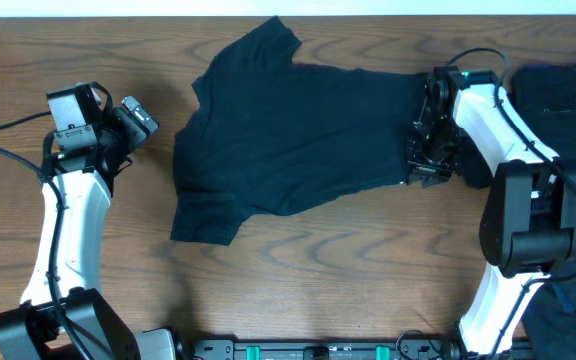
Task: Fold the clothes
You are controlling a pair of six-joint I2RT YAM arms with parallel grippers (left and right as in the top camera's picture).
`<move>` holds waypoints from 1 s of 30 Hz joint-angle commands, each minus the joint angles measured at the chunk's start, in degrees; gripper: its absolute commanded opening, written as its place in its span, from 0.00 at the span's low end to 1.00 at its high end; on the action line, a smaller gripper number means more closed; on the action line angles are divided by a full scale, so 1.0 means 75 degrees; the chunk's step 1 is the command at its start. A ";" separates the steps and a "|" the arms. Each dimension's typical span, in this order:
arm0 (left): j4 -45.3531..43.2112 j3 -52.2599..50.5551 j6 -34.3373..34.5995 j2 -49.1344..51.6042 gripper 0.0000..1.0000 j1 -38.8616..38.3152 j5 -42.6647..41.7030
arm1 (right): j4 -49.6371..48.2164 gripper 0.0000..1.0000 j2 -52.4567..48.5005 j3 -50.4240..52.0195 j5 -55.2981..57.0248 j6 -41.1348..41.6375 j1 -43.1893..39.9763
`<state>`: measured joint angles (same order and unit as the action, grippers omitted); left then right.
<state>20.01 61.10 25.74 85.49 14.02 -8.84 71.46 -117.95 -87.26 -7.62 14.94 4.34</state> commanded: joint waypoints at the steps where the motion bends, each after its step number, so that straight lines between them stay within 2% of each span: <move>1: 0.0020 0.0020 0.0009 0.0038 0.98 -0.0009 -0.0020 | -0.0344 0.33 0.0184 0.0367 0.0495 0.0417 -0.0178; 6: 0.0020 0.0020 0.0009 0.0038 0.98 -0.0009 -0.0020 | -0.1253 0.40 0.0184 0.0822 0.0318 0.0402 -0.0446; 14: 0.0020 0.0020 0.0009 0.0038 0.98 -0.0009 -0.0020 | -0.2401 0.40 0.0184 0.1387 -0.0478 0.0082 -0.0527; 19: 0.0020 0.0020 0.0009 0.0038 0.98 -0.0009 -0.0020 | -0.2404 0.37 0.0184 0.1390 -0.1029 -0.0003 -0.0545; 30: 0.0020 0.0020 0.0009 0.0038 0.98 -0.0009 -0.0020 | -0.2320 0.32 0.0184 0.1393 -0.0935 -0.0117 -0.0708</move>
<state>20.01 61.10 25.74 85.49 14.04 -8.84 54.54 -116.84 -77.32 -14.63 14.96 -0.58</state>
